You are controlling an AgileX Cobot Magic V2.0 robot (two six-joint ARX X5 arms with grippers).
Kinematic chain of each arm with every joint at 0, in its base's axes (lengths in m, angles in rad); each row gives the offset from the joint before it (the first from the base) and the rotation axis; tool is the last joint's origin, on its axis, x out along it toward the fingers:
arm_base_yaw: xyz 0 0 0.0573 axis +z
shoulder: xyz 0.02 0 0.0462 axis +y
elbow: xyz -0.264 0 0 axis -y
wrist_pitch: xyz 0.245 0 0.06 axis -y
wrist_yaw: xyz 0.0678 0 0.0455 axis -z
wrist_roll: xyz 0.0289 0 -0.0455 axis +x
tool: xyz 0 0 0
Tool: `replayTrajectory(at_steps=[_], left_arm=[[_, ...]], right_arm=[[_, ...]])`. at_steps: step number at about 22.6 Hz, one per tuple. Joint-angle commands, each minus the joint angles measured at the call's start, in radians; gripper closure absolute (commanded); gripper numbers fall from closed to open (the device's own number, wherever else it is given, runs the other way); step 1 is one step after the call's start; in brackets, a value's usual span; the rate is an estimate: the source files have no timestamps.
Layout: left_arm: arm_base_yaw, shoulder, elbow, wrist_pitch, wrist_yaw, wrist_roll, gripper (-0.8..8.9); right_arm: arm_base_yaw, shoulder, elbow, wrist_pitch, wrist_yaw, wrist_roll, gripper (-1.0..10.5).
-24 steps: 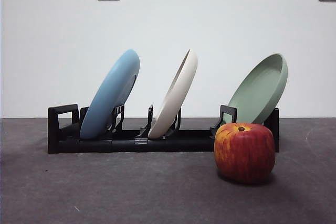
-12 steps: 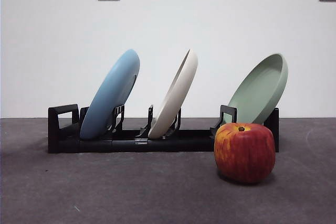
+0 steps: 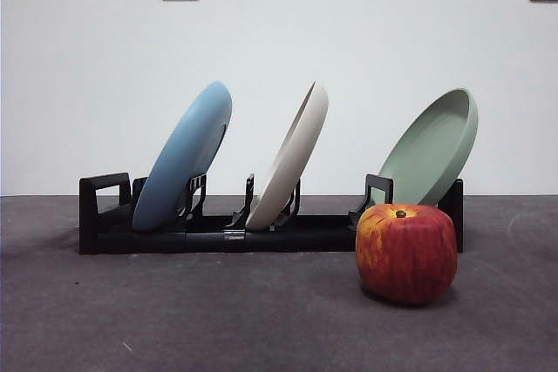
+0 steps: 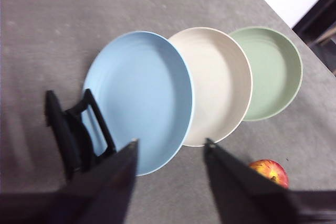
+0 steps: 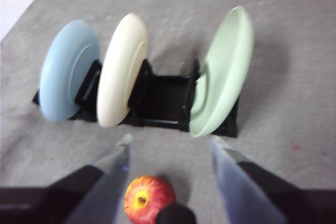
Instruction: Take the blue plate from the plate rack,put the plate on the table,take the apple from the table,put the apple in the plate
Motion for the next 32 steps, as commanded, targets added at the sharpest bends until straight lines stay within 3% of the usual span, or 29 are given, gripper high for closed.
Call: replayTrajectory(at_steps=[1,3,11,16,20,22,26,32], left_arm=[[-0.044,0.080,0.051,0.003,0.005,0.001,4.89],[-0.087,0.163,0.119,-0.002,-0.003,-0.005,4.89],[-0.267,0.474,0.410,-0.069,-0.238,-0.004,4.89],[-0.315,0.608,0.433,-0.056,-0.309,-0.004,4.90],[-0.322,0.657,0.433,-0.035,-0.308,-0.004,4.92],[-0.328,0.661,0.433,-0.027,-0.307,-0.004,5.42],[-0.328,0.661,0.433,-0.039,-0.275,0.007,8.29],[-0.332,0.657,0.478,-0.072,-0.279,0.027,8.22]], right_arm=[[0.002,0.015,0.005,0.002,-0.004,-0.007,6.5],[0.002,0.022,0.005,0.002,-0.004,-0.007,6.5],[0.002,0.023,0.005,0.002,-0.003,-0.005,6.6],[0.002,0.023,0.005,0.002,-0.001,-0.005,6.6],[0.002,0.023,0.005,0.002,0.000,-0.005,6.6],[0.002,0.023,0.005,0.002,0.000,-0.005,6.6],[0.001,0.023,0.005,0.002,0.003,-0.006,6.6],[0.001,0.023,0.005,0.002,0.003,-0.008,6.6]])
